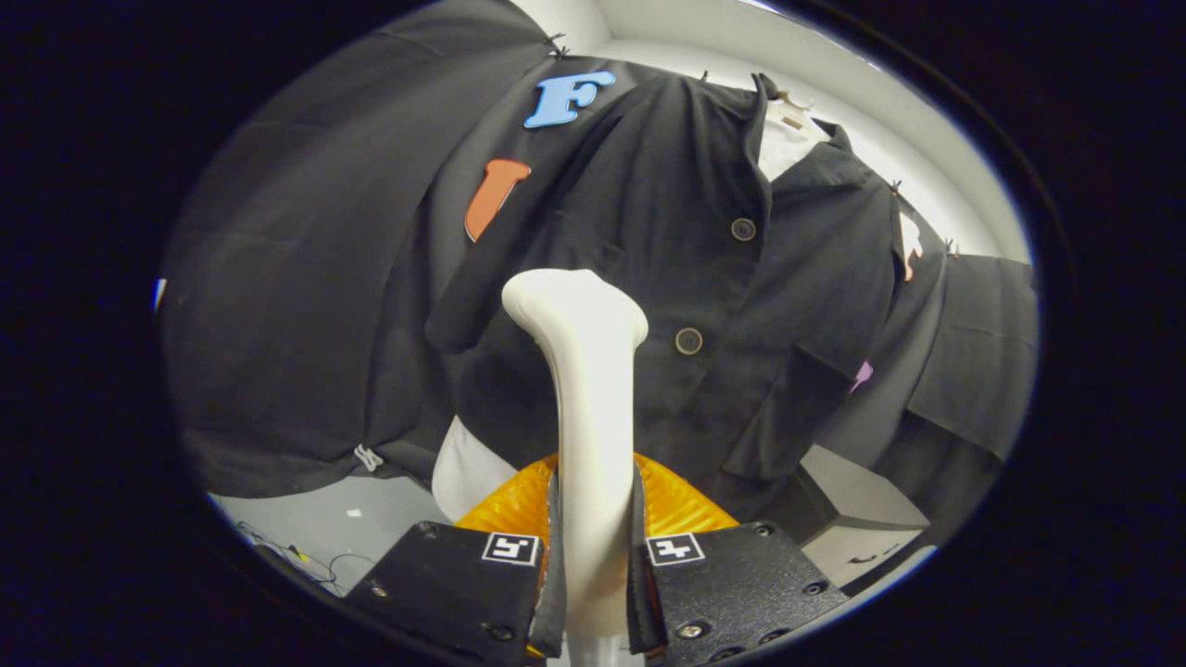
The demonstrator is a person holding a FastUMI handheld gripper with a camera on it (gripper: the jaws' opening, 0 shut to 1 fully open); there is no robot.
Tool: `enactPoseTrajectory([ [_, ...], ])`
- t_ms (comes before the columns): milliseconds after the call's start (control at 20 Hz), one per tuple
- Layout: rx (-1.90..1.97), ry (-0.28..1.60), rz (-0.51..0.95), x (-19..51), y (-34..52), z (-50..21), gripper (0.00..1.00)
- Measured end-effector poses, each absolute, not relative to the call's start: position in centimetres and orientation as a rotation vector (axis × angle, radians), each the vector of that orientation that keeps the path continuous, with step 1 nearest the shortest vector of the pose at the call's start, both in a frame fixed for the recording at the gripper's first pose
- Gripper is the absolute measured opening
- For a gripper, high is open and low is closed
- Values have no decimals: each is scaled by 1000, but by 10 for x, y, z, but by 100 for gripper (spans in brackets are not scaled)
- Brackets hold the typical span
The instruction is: Iron the clothes twice with a garment steamer, once on the left side and once on the right side.
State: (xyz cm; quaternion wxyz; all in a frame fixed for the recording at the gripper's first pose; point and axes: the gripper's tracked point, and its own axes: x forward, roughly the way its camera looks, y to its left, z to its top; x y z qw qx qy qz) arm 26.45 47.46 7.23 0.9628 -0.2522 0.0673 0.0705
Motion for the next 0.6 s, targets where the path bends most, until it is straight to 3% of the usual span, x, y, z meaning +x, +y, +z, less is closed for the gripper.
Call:
enactPoseTrajectory([
  [600, -588, 275, 172, 261, 450, 9, 29],
])
